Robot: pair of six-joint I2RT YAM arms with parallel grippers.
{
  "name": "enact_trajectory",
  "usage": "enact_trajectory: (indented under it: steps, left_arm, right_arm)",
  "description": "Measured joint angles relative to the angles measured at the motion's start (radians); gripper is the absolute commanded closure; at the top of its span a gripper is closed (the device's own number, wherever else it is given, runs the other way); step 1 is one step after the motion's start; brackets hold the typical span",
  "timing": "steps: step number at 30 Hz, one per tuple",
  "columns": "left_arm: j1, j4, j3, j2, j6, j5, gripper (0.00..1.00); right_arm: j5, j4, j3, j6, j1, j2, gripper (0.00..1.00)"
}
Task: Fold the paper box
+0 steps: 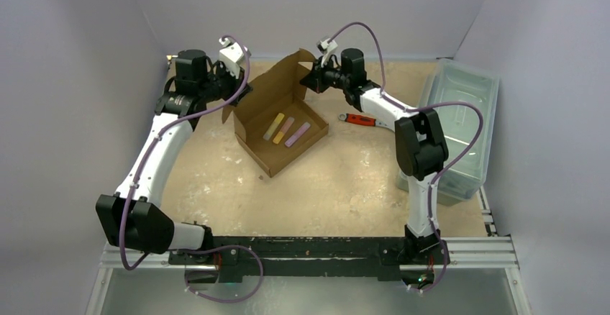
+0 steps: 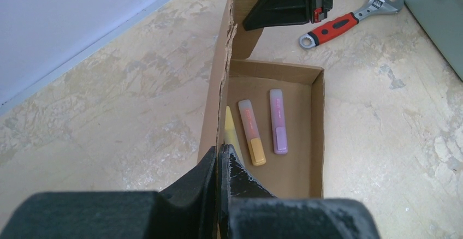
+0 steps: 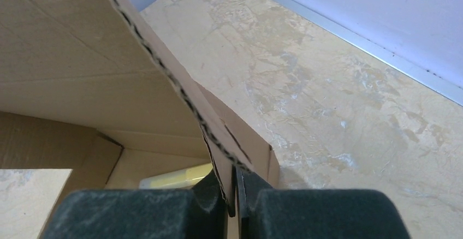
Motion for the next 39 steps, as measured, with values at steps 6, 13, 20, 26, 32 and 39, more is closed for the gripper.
enact_trajectory:
  steps: [6,13,20,26,32,39]
  left_arm:
    - [0.000,0.004,-0.005,-0.003,0.006,0.006,1.00]
    - [0.000,0.005,-0.011,-0.005,0.006,0.017,1.00]
    - [0.000,0.005,-0.023,-0.011,0.006,0.037,1.00]
    - [0.000,-0.013,-0.032,-0.008,0.006,0.045,1.00]
    - [0.000,-0.034,-0.037,-0.003,0.008,0.045,1.00]
    - [0.000,-0.039,-0.038,-0.003,0.024,0.051,1.00]
  right_arm:
    - [0.009,0.032,-0.032,0.050,0.001,-0.010,0.76]
    - [-0.021,0.051,-0.067,0.089,0.002,-0.011,0.68]
    - [-0.052,0.098,-0.086,0.089,0.004,0.002,0.63]
    - [-0.056,0.179,-0.105,0.123,0.010,0.065,0.63]
    - [-0.011,0.168,-0.122,0.133,0.010,0.089,0.51]
    - [-0.033,0.136,-0.188,0.074,-0.018,0.051,0.38]
